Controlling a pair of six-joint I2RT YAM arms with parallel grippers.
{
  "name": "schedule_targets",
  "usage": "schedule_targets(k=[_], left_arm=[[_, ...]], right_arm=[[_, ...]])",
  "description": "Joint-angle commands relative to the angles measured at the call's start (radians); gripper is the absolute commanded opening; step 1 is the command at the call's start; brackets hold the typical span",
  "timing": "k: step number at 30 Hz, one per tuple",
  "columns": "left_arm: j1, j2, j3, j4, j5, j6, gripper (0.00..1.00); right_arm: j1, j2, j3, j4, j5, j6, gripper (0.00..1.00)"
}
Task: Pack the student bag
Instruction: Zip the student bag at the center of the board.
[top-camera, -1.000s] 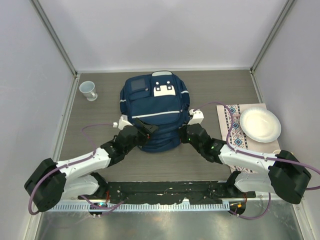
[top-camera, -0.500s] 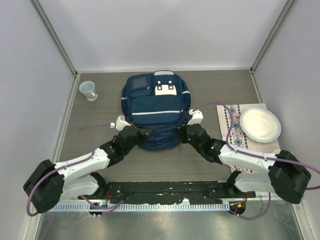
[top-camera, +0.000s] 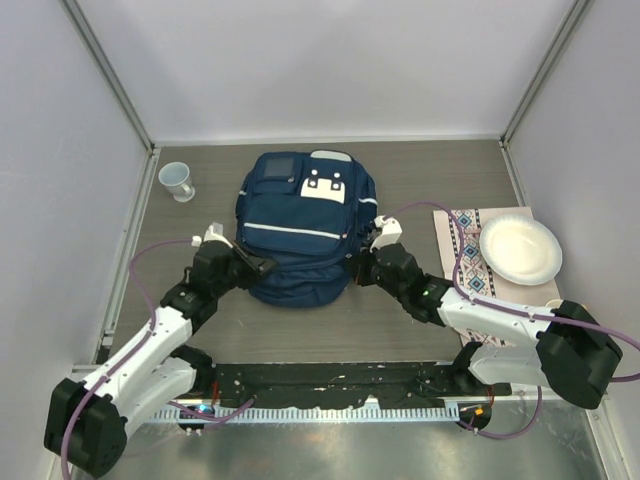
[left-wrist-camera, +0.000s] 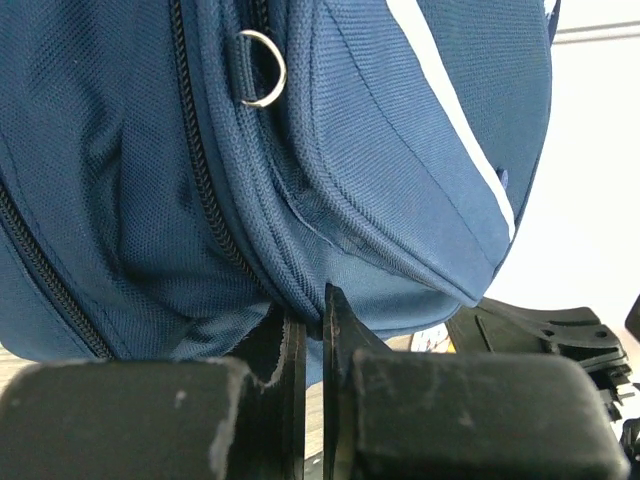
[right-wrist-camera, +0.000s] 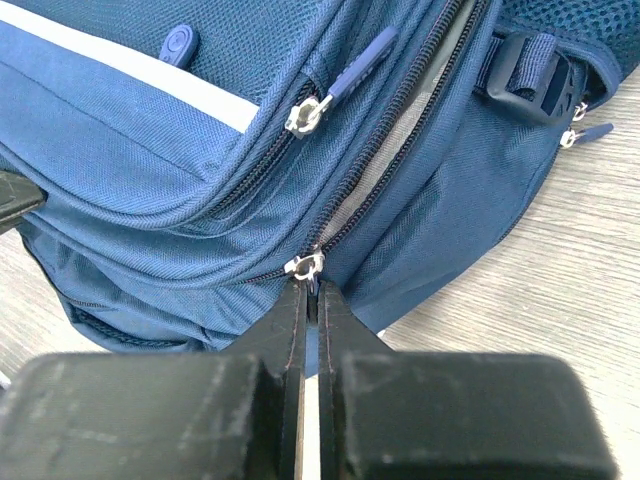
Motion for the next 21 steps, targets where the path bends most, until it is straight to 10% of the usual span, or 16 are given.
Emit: schedule_targets(k=[1,3,7,10,21], left_arm=[[0.084,-0.005,0.083,-0.164,-0.050,0.233,0.00],[0.090,-0.008,0.095,-0.138,-0.050,0.232,0.04],[0.090,-0.002,0.094,-0.060,0.008,0.139,0.54],[0.090,0.004,0.051,0.052,0.064,0.009,0.73],[-0.072,-0.083,0.031,0.034,-0.082,-0.151,0.97]], right_arm=[[-0.069,-0.026,0.031,-0.026,0.148,-0.051,0.01],[-0.069,-0.036,0.022,-0.024,0.130,-0.049,0.01],[-0.069,-0.042,-0.012,0.011,0.100,-0.022,0.01],[-0.067,-0.031,-0.017,0.016,0.079,-0.007,0.01],[-0.069,-0.063,-0.038,0.017,0.091,-0.003,0.01]])
